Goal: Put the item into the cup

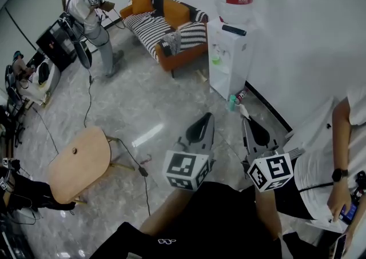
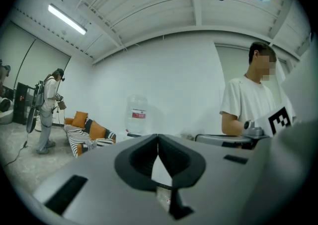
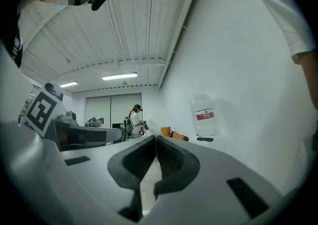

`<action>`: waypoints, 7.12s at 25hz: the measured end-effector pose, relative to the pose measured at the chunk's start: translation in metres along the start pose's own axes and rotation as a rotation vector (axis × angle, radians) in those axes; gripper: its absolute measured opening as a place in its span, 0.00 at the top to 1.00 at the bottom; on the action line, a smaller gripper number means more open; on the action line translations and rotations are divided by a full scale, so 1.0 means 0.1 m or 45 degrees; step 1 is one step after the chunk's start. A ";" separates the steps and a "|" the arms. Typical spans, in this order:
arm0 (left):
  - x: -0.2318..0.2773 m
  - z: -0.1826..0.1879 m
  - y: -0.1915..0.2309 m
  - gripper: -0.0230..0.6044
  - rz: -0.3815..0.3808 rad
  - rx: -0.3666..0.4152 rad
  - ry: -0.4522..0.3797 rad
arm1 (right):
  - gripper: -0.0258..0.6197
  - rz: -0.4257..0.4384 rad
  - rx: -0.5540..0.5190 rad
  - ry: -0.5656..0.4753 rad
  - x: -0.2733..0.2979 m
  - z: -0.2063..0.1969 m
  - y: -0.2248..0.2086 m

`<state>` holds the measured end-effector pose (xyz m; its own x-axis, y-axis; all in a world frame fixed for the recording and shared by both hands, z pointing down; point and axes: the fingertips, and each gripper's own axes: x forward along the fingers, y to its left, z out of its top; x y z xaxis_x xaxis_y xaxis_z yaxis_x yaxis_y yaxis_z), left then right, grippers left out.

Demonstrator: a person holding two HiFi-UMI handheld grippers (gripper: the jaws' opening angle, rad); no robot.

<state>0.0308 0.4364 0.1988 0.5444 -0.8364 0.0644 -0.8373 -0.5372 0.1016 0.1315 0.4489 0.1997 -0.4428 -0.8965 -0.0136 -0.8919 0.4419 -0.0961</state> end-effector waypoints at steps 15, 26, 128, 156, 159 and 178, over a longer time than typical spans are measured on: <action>0.46 0.06 0.58 0.94 0.025 -0.052 -0.062 | 0.94 0.005 -0.065 0.006 0.58 -0.02 -0.15; 1.41 -0.26 1.31 0.94 0.039 -0.185 0.014 | 0.94 0.029 -0.144 0.095 1.62 -0.13 -0.41; 5.49 -3.70 4.69 0.94 0.247 -0.318 0.620 | 0.94 -0.351 -0.345 0.627 7.04 -4.74 -3.73; 5.37 -3.87 4.57 0.94 0.223 -0.359 0.666 | 0.84 -0.357 -0.435 0.723 7.26 -5.07 -3.90; 5.36 -3.88 4.55 0.94 0.220 -0.360 0.667 | 0.84 -0.357 -0.441 0.711 7.27 -5.05 -3.90; 5.20 -3.36 4.46 0.94 0.147 -0.284 0.595 | 0.92 -0.431 -0.342 0.589 6.83 -4.30 -3.53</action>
<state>-0.0430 -0.2014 0.6117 0.4563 -0.7233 0.5183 -0.8898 -0.3657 0.2730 0.1048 -0.3065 0.6524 -0.0728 -0.9087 0.4110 -0.9550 0.1824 0.2340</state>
